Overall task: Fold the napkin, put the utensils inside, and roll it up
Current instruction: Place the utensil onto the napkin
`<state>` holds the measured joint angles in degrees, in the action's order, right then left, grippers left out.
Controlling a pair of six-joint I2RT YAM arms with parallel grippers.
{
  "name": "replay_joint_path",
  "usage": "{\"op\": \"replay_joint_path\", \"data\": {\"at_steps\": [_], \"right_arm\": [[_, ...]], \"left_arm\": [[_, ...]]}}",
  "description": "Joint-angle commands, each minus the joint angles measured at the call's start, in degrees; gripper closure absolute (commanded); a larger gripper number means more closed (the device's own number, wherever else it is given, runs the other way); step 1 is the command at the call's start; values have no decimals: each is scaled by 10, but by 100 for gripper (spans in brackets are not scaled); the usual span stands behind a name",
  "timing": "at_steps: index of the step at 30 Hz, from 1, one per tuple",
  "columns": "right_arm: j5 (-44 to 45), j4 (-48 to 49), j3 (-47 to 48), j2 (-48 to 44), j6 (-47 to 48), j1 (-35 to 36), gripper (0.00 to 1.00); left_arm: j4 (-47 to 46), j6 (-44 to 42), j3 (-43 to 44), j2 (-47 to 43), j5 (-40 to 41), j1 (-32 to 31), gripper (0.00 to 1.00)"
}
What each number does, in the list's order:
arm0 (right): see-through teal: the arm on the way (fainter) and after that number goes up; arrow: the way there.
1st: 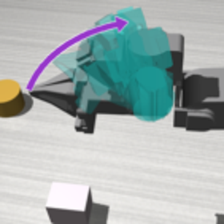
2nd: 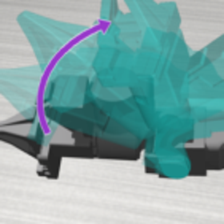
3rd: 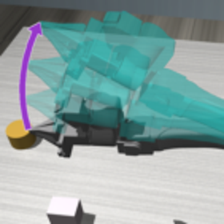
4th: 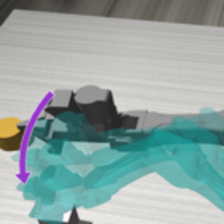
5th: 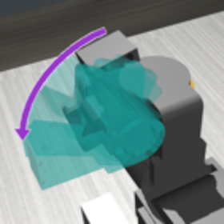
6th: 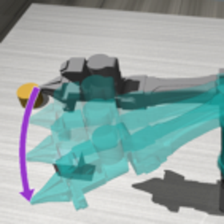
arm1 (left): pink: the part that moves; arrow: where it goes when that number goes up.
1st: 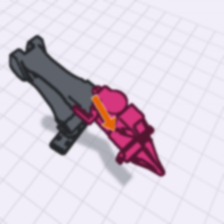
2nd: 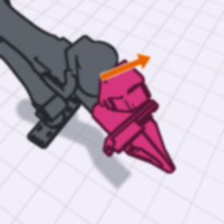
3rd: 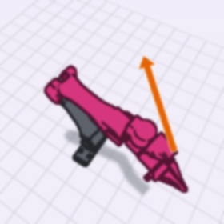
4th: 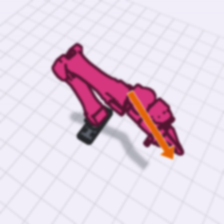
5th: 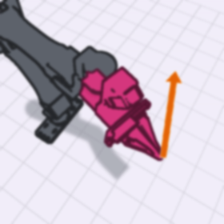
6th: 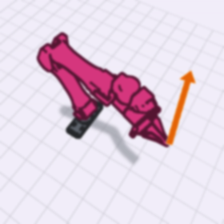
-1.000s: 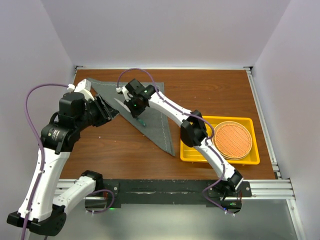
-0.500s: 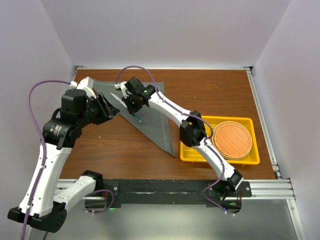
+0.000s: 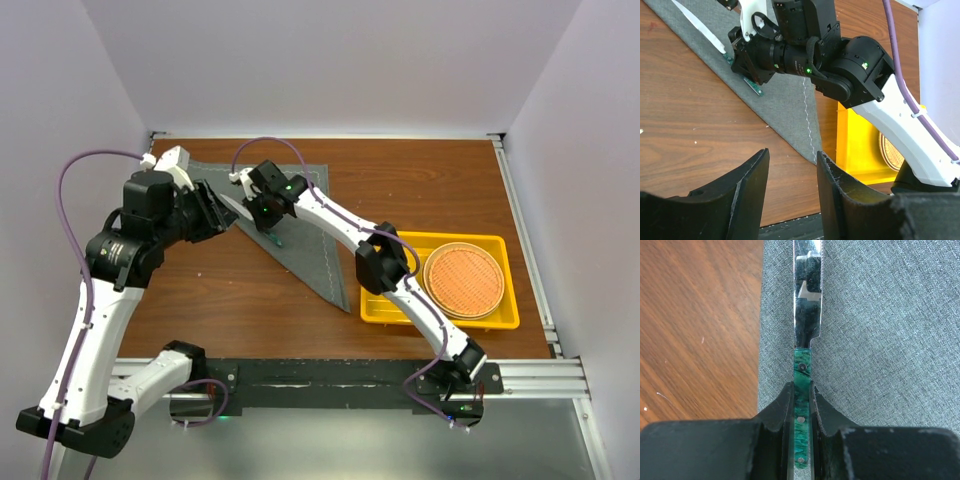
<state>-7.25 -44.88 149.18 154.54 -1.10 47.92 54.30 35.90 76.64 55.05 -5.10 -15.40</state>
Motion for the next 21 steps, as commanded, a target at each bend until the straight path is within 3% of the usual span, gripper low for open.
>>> {"op": "replay_joint_path", "data": {"at_steps": [1, 14, 19, 21], "right_arm": [[-11, 37, 22, 13, -11, 3, 98], [-22, 47, 11, 31, -26, 3, 86], [-20, 43, 8, 13, -36, 2, 99], [-17, 39, 4, 1, -40, 2, 100]], "left_arm": [[-2, -22, 29, 1, 11, 0, 52], [2, -24, 28, -1, 19, 0, 51], [1, -22, 29, -2, 20, 0, 51], [0, -21, 30, -2, 22, 0, 51]]}}
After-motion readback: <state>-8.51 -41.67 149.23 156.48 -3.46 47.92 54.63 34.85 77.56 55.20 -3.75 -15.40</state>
